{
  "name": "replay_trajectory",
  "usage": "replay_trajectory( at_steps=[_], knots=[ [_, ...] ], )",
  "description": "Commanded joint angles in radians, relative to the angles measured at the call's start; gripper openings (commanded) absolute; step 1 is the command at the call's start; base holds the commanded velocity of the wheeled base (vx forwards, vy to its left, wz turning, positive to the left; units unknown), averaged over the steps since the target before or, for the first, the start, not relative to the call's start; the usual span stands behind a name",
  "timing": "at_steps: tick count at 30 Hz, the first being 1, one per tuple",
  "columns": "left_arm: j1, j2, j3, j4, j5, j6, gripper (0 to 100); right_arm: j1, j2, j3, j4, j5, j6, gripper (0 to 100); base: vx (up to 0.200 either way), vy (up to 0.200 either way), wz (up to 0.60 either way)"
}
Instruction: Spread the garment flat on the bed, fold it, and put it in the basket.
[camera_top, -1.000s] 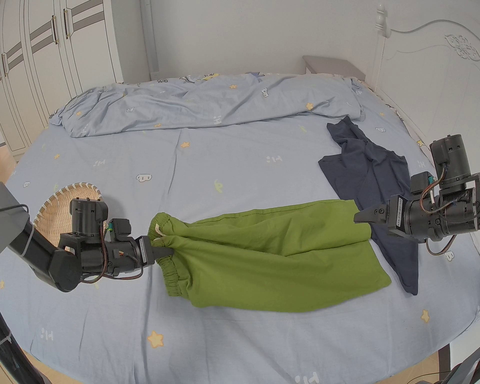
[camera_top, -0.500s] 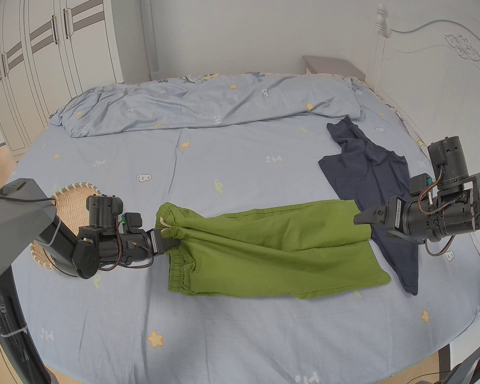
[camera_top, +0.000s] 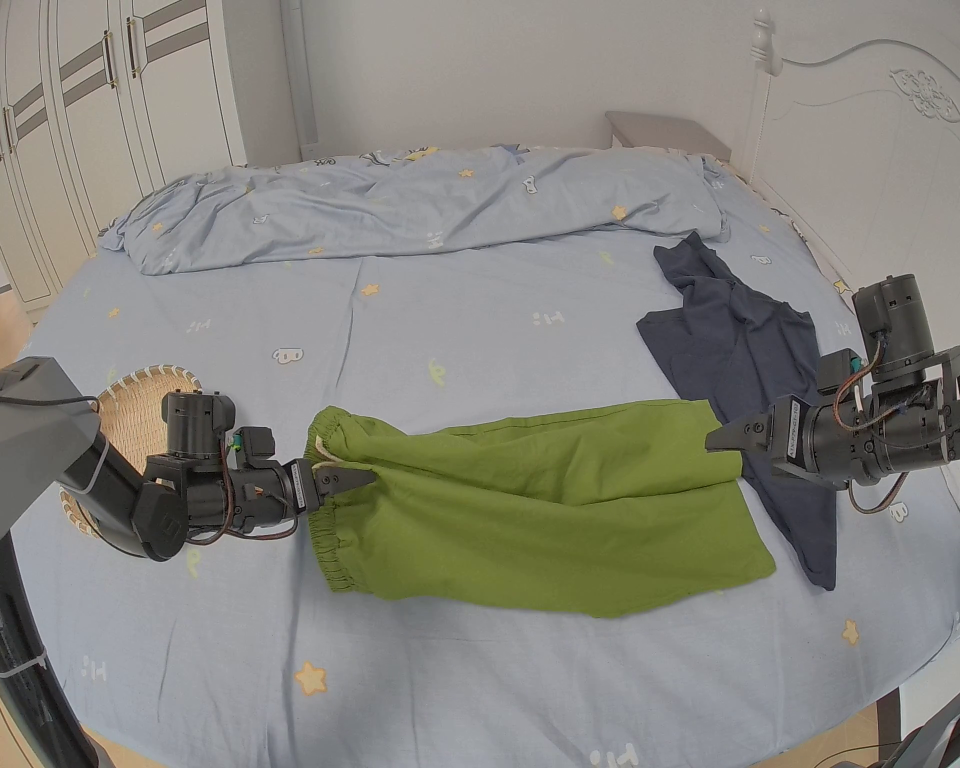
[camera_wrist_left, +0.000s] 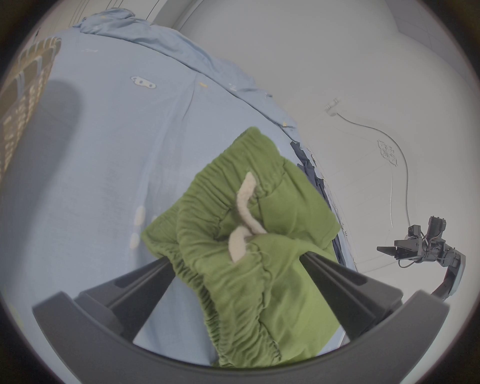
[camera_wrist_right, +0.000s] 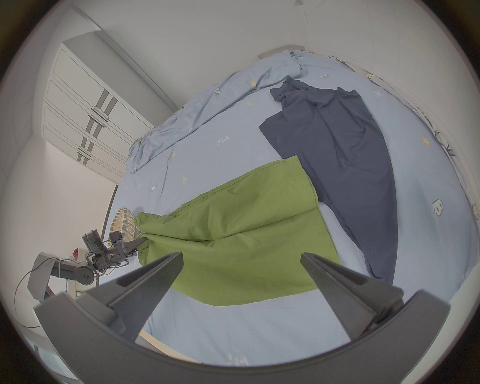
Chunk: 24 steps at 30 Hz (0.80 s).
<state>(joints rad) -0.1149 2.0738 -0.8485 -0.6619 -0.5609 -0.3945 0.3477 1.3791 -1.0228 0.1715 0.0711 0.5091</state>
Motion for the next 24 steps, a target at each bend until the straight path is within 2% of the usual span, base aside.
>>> replay_trajectory(
  at_steps=[1,3,9,14,18,19,20,22,24],
  knots=[
    [0.000,-0.074,0.040,-0.001,-0.002,0.000,100,-0.001,0.000,0.000,0.000,-0.001,0.000,100,0.000,0.000,0.00],
    [0.000,-0.074,0.040,-0.001,-0.002,0.000,100,-0.001,0.000,0.000,0.000,-0.001,0.000,100,0.000,0.000,0.00],
    [0.006,-0.104,0.184,-0.021,-0.005,0.003,100,0.001,0.001,0.000,0.000,-0.001,0.000,100,0.000,0.000,0.00],
    [0.001,-0.070,0.335,-0.189,-0.005,0.014,100,0.008,0.001,0.001,0.000,-0.001,0.000,100,0.000,0.000,0.00],
    [0.006,0.008,0.411,-0.369,-0.005,0.088,100,0.010,0.001,0.010,0.000,-0.001,-0.001,100,0.000,0.000,0.00],
    [0.004,0.057,0.434,-0.461,-0.004,0.128,100,0.010,0.001,0.010,0.000,-0.001,-0.001,100,0.000,0.000,0.00],
    [0.004,0.066,0.439,-0.476,-0.004,0.134,100,0.010,0.001,0.010,0.000,-0.001,-0.001,100,0.000,0.000,0.00],
    [-0.003,0.117,0.490,-0.616,-0.007,0.166,100,0.007,0.000,0.010,0.000,-0.001,-0.001,100,0.000,0.000,0.00],
    [-0.012,0.132,0.528,-0.700,-0.030,0.167,100,0.004,0.001,0.010,0.000,-0.001,-0.001,100,0.000,0.000,0.00]
  ],
)
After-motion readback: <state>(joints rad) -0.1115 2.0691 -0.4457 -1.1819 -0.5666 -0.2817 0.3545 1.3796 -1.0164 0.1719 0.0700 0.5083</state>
